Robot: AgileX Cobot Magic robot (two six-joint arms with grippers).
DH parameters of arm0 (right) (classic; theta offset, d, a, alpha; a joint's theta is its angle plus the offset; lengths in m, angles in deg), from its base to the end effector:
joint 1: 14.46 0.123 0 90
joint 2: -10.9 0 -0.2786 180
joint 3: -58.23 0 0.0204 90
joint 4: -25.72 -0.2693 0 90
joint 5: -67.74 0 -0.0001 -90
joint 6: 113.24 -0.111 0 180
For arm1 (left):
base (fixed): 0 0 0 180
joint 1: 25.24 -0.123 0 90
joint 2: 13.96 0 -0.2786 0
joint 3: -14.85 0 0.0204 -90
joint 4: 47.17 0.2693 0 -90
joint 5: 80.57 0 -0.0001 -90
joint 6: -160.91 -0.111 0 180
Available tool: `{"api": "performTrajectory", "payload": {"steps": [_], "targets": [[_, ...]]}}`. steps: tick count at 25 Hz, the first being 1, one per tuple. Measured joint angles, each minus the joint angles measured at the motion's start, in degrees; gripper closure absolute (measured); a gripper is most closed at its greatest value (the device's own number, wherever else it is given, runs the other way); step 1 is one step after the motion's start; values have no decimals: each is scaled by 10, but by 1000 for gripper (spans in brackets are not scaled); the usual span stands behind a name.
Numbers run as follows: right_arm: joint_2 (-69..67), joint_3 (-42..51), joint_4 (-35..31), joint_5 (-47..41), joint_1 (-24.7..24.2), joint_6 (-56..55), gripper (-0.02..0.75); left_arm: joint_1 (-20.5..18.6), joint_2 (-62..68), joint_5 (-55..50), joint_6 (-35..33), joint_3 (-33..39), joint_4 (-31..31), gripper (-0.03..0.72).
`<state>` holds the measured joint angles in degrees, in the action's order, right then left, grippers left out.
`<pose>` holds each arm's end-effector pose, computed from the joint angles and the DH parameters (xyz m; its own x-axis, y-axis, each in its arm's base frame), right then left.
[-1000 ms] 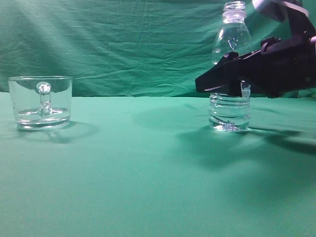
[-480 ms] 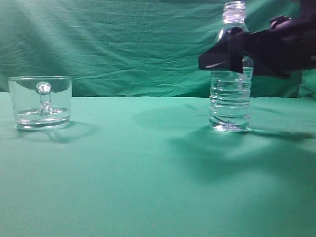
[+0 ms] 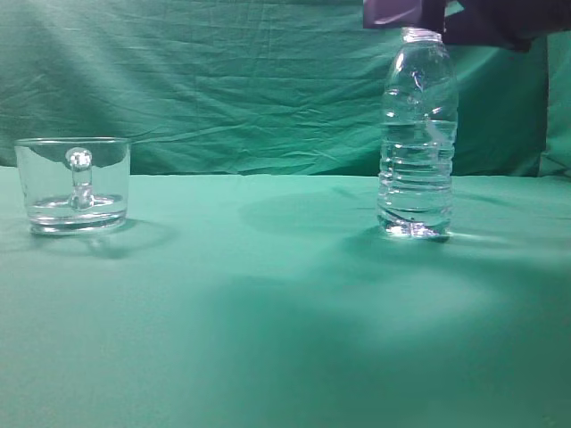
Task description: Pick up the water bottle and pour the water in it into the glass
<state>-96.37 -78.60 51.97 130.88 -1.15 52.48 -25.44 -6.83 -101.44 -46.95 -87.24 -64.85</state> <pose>0.3162 0.1198 0.1649 -0.0160 0.0245 -0.9996 -0.5953 0.8030 0.0293 0.0967 -0.0117 0.1725 -0.2341 0.1935 -0.9527 0.1497 0.9755 0.1614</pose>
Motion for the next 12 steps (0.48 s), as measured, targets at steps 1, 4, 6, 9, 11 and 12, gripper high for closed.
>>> {"api": "performTrajectory", "payload": {"steps": [1, 4, 6, 9, 11, 12], "targets": [[13, 1, 0, -3, 0, 0, 69, 0, 0, 0, 0, 0, 0, 688], [51, 1, 2, -15, 0, -6, 172, 0, 0, 0, 0, 0, 0, 688], [84, 1, 3, -37, 0, -21, 251, 0, 0, 0, 0, 0, 0, 688], [142, 1, 10, -113, 0, -54, 389, 0, 0, 0, 0, 0, 0, 688], [186, 2, 25, -177, 0, -75, 502, 0, 0, 0, 0, 0, 0, 688], [212, 3, 37, -213, 0, -95, 566, 0, 0, 0, 0, 0, 0, 688]]}}
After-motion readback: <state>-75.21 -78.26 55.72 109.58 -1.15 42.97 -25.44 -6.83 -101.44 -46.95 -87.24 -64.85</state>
